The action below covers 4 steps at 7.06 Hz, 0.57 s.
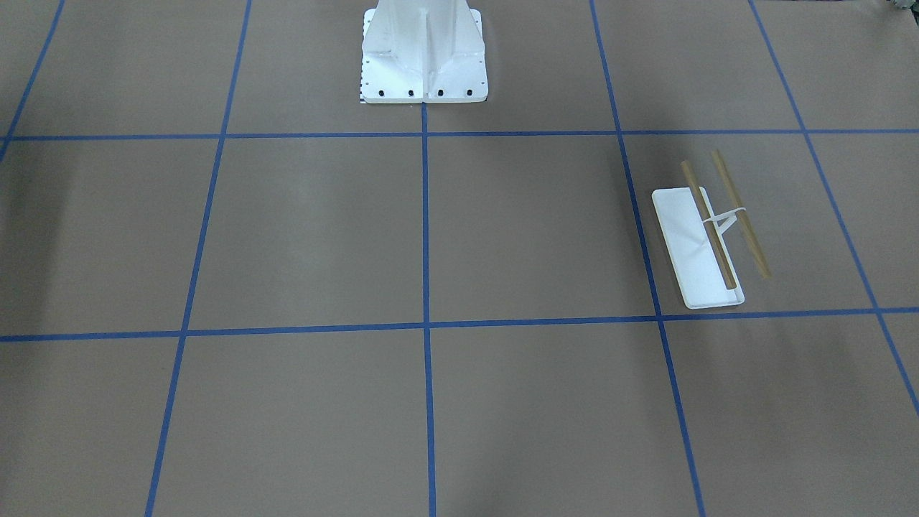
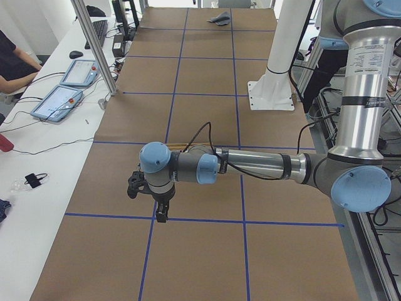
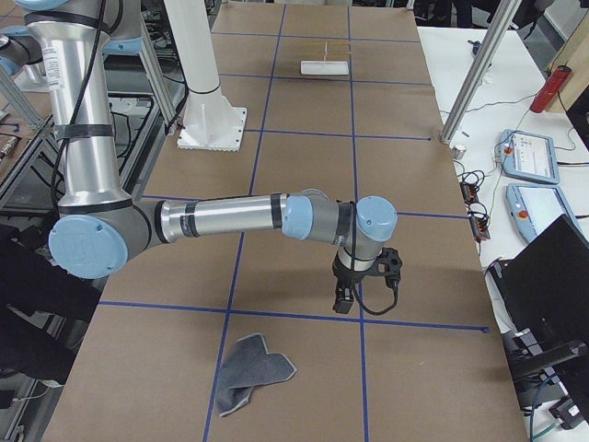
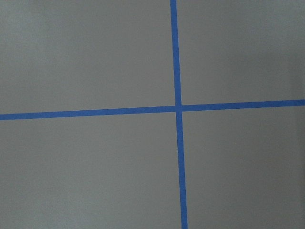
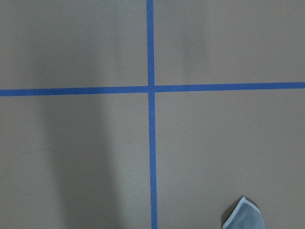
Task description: Hang towel on rack
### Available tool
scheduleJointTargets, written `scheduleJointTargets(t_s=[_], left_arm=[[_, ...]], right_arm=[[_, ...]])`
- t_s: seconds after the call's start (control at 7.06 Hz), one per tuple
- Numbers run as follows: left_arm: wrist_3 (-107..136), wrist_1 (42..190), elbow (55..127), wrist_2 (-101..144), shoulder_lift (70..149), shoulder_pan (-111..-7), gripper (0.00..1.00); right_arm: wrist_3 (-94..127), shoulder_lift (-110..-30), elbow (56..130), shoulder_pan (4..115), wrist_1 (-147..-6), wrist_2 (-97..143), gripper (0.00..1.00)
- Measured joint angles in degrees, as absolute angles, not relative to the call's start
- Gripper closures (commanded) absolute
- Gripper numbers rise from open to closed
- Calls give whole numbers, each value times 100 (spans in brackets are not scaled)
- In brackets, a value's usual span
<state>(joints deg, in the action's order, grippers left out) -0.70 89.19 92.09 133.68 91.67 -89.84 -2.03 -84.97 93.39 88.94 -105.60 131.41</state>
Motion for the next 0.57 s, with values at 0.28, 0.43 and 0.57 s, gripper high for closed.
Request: scheduleJointTargets(t_s=[0.28,0.43,0.57], left_arm=[[-76,8940,9233,13368,9111,-8983,2],[-76,8945,9244,13368,9096,-8980,2],[-73,8946,9247,13368,9091,-8973,2]], right_arm=[[-214,-8582,9365,8895,-10518,13173,0],[-218,-8608,9367,8895,-10503,13185,0],[-218,-8617,9366,8893,-10497,13190,0]])
